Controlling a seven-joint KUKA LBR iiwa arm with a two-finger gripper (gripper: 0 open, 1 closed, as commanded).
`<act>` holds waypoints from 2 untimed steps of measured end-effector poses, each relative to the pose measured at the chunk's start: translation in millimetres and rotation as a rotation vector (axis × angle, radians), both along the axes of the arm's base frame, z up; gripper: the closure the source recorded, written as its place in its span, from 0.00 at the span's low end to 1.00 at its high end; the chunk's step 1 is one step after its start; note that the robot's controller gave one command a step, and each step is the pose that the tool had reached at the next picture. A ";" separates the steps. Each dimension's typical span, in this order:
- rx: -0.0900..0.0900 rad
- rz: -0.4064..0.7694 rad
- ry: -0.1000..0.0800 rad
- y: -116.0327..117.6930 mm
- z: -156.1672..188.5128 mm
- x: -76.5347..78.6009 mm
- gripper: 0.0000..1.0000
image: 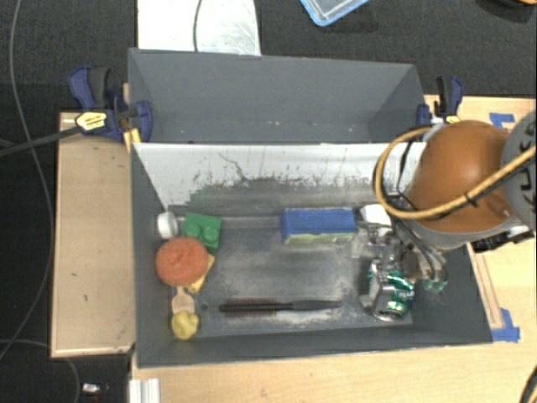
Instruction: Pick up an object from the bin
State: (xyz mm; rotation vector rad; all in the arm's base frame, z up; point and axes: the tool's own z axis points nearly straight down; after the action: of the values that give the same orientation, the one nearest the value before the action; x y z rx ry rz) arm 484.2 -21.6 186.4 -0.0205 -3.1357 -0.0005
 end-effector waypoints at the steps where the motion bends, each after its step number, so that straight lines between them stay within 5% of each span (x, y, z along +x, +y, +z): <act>1: -0.001 0.001 -0.008 0.0 4.0 1.8 0.00; 2: -0.002 0.063 -0.015 -78.1 -75.5 33.2 0.00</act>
Offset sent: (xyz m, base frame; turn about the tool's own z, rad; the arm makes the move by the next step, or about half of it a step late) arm 0.0434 -0.1143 -0.1164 -0.0810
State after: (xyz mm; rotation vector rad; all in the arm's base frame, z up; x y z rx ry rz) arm 517.4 -99.7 110.9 0.0787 -3.1498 0.0029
